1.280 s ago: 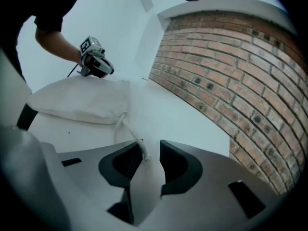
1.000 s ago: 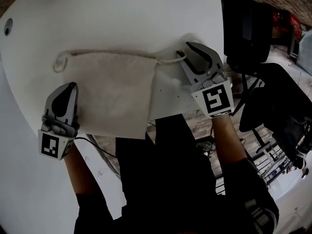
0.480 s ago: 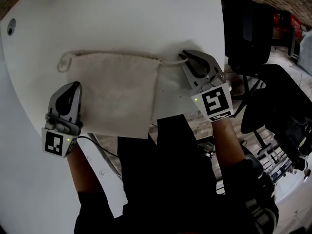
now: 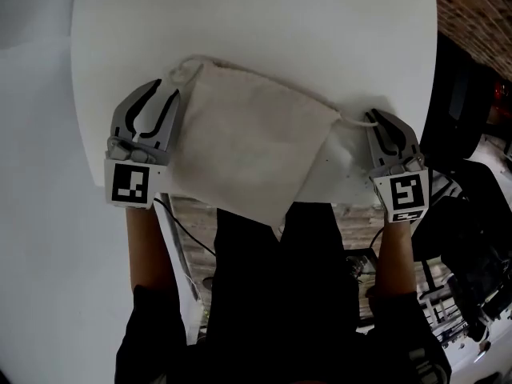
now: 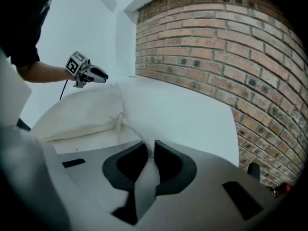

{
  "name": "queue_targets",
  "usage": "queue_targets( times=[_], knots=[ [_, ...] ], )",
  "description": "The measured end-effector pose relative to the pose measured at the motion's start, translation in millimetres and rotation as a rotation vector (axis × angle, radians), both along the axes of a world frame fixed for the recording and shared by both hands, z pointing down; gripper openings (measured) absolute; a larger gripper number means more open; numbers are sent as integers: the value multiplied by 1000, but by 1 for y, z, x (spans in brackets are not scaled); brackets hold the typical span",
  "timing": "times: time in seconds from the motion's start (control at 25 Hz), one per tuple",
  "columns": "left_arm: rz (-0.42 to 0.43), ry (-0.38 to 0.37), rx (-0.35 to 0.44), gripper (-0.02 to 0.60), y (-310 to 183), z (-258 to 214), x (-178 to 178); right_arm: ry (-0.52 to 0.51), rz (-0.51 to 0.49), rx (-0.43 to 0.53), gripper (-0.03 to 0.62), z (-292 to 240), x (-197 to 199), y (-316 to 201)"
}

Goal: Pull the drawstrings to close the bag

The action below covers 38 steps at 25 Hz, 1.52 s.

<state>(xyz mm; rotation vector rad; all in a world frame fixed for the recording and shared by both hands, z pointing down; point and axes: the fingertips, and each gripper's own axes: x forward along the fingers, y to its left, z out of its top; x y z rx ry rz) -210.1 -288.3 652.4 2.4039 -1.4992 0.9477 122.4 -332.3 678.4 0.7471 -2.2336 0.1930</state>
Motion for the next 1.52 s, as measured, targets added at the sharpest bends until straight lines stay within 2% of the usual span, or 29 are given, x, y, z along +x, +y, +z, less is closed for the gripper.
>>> queue_targets(
  times=[0.12,0.28,0.56,0.64,0.76,0.84,0.92,0.96,1.0,1.24,1.36,1.52],
  knots=[
    [43,-117,-9,118,-11,10,-3,3,0,6,44,0,1,-1],
    [137,-154,-24,124,-24,20,4,-1,-1,7,44,1,0,-2],
    [161,-114,-135,140,-33,37,4,0,1,8,44,1,-1,-1],
    [176,-122,-132,153,-39,33,3,-1,1,11,44,1,-1,-1],
    [128,-149,-125,152,-40,33,-9,0,0,12,44,0,-1,-1],
    [103,-135,-125,149,-38,37,-12,-1,-1,12,44,-1,-1,-1],
    [113,-131,-105,115,-39,37,-10,-1,-2,13,44,-1,-2,-1],
    [123,-135,-97,64,-40,37,-9,-1,-3,14,44,0,-2,-1],
    [132,-135,-98,61,-41,37,-9,-1,-3,15,44,0,-2,-1],
    [170,-99,-148,97,-47,36,-10,1,-2,19,44,0,-1,-1],
    [255,-79,-168,96,-46,36,-9,-1,-2,16,44,0,-2,-1],
    [431,-94,-200,95,-46,36,-4,-2,-2,15,44,-1,-2,-2]
  ],
)
